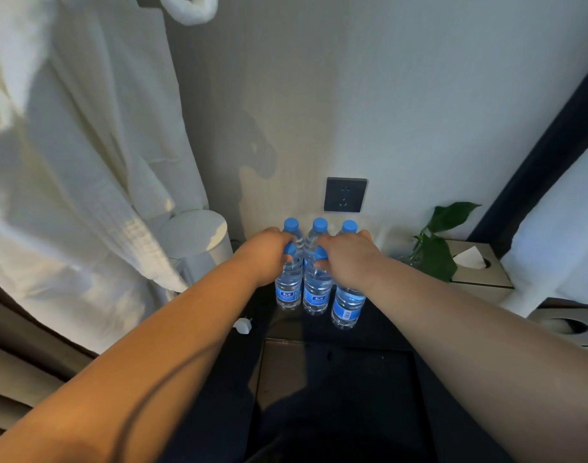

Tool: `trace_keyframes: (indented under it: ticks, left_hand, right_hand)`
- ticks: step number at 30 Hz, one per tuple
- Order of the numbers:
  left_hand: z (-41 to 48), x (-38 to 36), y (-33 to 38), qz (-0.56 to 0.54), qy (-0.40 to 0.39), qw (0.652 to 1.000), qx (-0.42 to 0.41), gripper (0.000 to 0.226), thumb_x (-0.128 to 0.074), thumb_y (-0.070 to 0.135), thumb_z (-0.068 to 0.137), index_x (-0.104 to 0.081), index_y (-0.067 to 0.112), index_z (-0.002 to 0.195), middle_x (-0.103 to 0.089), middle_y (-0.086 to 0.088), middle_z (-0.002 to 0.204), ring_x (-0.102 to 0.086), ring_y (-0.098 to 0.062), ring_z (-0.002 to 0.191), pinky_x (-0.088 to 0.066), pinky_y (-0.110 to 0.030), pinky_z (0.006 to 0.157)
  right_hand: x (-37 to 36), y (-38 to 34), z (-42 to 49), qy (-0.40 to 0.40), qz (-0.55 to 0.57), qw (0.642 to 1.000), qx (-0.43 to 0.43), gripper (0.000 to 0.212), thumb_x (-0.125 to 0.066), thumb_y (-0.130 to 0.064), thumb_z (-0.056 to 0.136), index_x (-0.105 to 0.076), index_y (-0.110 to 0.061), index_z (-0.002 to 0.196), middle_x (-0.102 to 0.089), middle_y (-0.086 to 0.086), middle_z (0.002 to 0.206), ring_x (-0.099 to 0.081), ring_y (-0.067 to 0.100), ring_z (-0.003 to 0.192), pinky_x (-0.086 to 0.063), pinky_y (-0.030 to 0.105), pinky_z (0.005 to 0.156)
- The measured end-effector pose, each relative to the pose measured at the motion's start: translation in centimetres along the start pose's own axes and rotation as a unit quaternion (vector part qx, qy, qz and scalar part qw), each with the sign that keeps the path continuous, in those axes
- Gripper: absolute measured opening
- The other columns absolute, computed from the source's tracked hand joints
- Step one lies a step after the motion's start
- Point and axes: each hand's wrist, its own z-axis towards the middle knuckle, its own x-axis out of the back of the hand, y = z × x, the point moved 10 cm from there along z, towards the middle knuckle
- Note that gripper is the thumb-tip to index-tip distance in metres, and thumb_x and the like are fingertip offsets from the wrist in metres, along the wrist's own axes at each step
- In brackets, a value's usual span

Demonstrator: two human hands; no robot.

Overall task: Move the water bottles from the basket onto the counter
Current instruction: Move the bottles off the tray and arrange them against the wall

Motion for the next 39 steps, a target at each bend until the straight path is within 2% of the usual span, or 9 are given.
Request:
trace_keyframes:
  ticks: [6, 12, 17, 20, 24, 28, 33, 36, 39]
  left_hand:
    - [0.5, 0.0, 0.1, -0.007, -0.002, 1.0, -0.006, 0.037, -0.066, 0.019, 0.095, -0.062, 0.018, 0.133, -0.059, -0.007, 0.114, -0.059, -0.025, 0.102, -0.048, -0.036, 0.086]
    - [0.7, -0.1, -0.1, -0.01, 0.002, 1.0, -0.001, 0.034, -0.065, 0.02, 0.096, -0.062, 0.019, 0.13, -0.058, -0.006, 0.113, -0.058, -0.024, 0.101, -0.045, -0.033, 0.083]
    - [1.0, -0.2, -0.4, -0.007, 0.002, 1.0, 0.002, 0.034, -0.064, 0.019, 0.097, -0.062, 0.019, 0.131, -0.058, -0.005, 0.113, -0.058, -0.023, 0.1, -0.042, -0.031, 0.081]
    - [1.2, -0.2, -0.4, -0.004, -0.001, 1.0, 0.003, 0.035, -0.064, 0.021, 0.097, -0.061, 0.018, 0.132, -0.058, -0.007, 0.116, -0.058, -0.023, 0.1, -0.041, -0.031, 0.081]
    - [1.2, -0.1, -0.4, -0.001, -0.001, 1.0, 0.001, 0.036, -0.065, 0.022, 0.098, -0.06, 0.017, 0.133, -0.058, -0.008, 0.117, -0.056, -0.021, 0.098, -0.043, -0.032, 0.082]
    - [1.0, 0.0, -0.3, 0.003, -0.001, 1.0, 0.001, 0.036, -0.065, 0.02, 0.097, -0.06, 0.017, 0.133, -0.058, -0.008, 0.117, -0.059, -0.025, 0.102, -0.048, -0.035, 0.088]
    - [0.9, -0.2, -0.3, 0.008, 0.001, 1.0, 0.002, 0.032, -0.064, 0.019, 0.097, -0.061, 0.015, 0.129, -0.058, -0.008, 0.113, -0.059, -0.024, 0.1, -0.05, -0.036, 0.087]
    - [0.9, -0.1, -0.3, 0.013, 0.0, 1.0, 0.007, 0.033, -0.065, 0.021, 0.096, -0.061, 0.017, 0.129, -0.06, -0.008, 0.115, -0.059, -0.024, 0.1, -0.048, -0.035, 0.085]
    - [0.8, 0.1, -0.3, 0.019, -0.002, 1.0, 0.008, 0.036, -0.065, 0.025, 0.096, -0.06, 0.019, 0.132, -0.061, -0.007, 0.116, -0.06, -0.024, 0.101, -0.05, -0.037, 0.086]
  right_hand:
    - [-0.5, 0.1, 0.8, 0.004, -0.014, 1.0, 0.008, 0.037, -0.055, -0.046, 0.103, -0.051, -0.024, 0.134, -0.041, -0.011, 0.072, -0.044, 0.021, 0.082, -0.024, 0.038, 0.083]
    - [-0.7, 0.5, 1.3, 0.02, -0.008, 1.0, 0.009, 0.042, -0.055, -0.05, 0.102, -0.052, -0.026, 0.137, -0.047, -0.01, 0.083, -0.05, 0.023, 0.086, -0.028, 0.039, 0.083]
    - [-0.8, 0.6, 1.7, 0.024, -0.006, 1.0, -0.002, 0.04, -0.053, -0.052, 0.102, -0.055, -0.026, 0.132, -0.057, -0.008, 0.088, -0.053, 0.022, 0.088, -0.027, 0.04, 0.086]
    - [-0.9, 1.0, 1.8, 0.028, 0.003, 1.0, -0.011, 0.038, -0.053, -0.052, 0.102, -0.056, -0.026, 0.129, -0.053, -0.009, 0.085, -0.046, 0.019, 0.083, -0.028, 0.04, 0.085]
    - [-1.0, 0.8, 1.9, 0.015, 0.005, 1.0, -0.012, 0.035, -0.055, -0.051, 0.101, -0.056, -0.027, 0.126, -0.053, -0.01, 0.088, -0.056, 0.023, 0.091, -0.028, 0.041, 0.085]
    - [-1.1, 0.9, 1.8, 0.015, 0.017, 1.0, -0.019, 0.036, -0.055, -0.051, 0.101, -0.054, -0.029, 0.13, -0.053, -0.011, 0.09, -0.05, 0.02, 0.087, -0.029, 0.042, 0.086]
    - [-1.1, 0.9, 1.4, 0.017, 0.027, 0.999, -0.024, 0.038, -0.058, -0.051, 0.1, -0.053, -0.029, 0.13, -0.051, -0.011, 0.088, -0.054, 0.022, 0.086, -0.029, 0.043, 0.085]
    - [-1.0, 1.0, 1.3, 0.015, 0.023, 0.999, -0.034, 0.041, -0.059, -0.05, 0.099, -0.052, -0.027, 0.132, -0.052, -0.01, 0.09, -0.047, 0.02, 0.081, -0.028, 0.041, 0.082]
    - [-0.7, 1.1, 0.6, 0.017, 0.037, 0.998, -0.047, 0.046, -0.059, -0.052, 0.098, -0.05, -0.023, 0.133, -0.059, -0.006, 0.091, -0.053, 0.024, 0.084, -0.029, 0.041, 0.082]
